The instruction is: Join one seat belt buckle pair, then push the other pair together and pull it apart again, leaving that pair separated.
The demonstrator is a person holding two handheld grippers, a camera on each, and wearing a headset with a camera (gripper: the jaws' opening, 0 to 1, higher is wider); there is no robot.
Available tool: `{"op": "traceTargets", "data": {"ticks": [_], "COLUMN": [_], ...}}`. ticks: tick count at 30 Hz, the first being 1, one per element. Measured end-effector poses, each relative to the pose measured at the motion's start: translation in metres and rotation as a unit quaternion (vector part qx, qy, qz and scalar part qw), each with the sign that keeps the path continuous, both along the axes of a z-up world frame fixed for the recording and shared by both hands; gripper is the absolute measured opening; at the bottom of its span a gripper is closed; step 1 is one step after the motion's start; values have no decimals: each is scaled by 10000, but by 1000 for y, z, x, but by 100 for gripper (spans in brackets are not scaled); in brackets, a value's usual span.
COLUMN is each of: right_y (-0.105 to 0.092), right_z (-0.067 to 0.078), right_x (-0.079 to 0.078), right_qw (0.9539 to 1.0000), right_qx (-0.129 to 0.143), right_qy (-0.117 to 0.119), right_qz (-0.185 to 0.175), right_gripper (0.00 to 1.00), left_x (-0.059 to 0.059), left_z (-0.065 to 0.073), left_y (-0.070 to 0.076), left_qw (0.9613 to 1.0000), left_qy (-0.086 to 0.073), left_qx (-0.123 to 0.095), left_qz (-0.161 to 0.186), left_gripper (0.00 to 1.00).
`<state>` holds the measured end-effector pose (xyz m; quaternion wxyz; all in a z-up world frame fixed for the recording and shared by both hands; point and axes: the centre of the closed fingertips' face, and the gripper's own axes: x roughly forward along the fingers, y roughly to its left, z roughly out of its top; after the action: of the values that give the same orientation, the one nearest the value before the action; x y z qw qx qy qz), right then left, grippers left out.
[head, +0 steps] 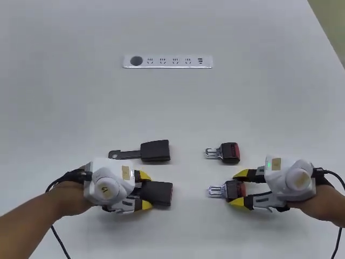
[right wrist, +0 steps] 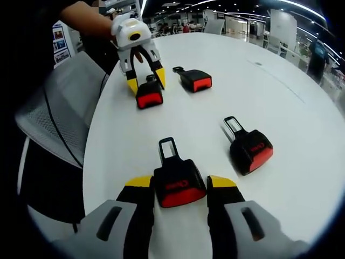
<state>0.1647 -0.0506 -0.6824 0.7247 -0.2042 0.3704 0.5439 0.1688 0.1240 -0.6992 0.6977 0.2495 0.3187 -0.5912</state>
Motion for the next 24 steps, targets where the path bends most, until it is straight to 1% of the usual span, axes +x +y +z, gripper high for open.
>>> {"op": "traceTargets", "data": {"ticks": [4,6,9,12,15,20,24], "right_y": [0,0,-3,-6,-7,-8,-5], "right_z": [0,0,-3,-6,-8,-11,-14], "right_x": [1,1,1,3,3,5,7], "right_qw": [9999,9997,9993,9986,9983,9982,9984], "right_qx": [-91,-180,-288,-406,-453,-491,-471], "right_qy": [0,20,62,86,89,94,94], "right_qz": [81,157,247,325,343,315,291], "right_gripper": [36,36,35,35,35,35,35], "left_x": [1,0,1,1,0,1,1], "left_z": [-2,-3,-1,-1,1,2,3], "left_y": [1,1,1,0,-1,0,0], "left_qw": [9997,9996,9995,9998,9999,10000,10000], "left_qy": [-69,-79,-60,-69,-72,-47,-43], "left_qx": [-87,-115,-130,-42,10,29,64], "left_qz": [194,242,296,208,117,81,33], "left_gripper": [35,35,34,34,34,34,34]}}
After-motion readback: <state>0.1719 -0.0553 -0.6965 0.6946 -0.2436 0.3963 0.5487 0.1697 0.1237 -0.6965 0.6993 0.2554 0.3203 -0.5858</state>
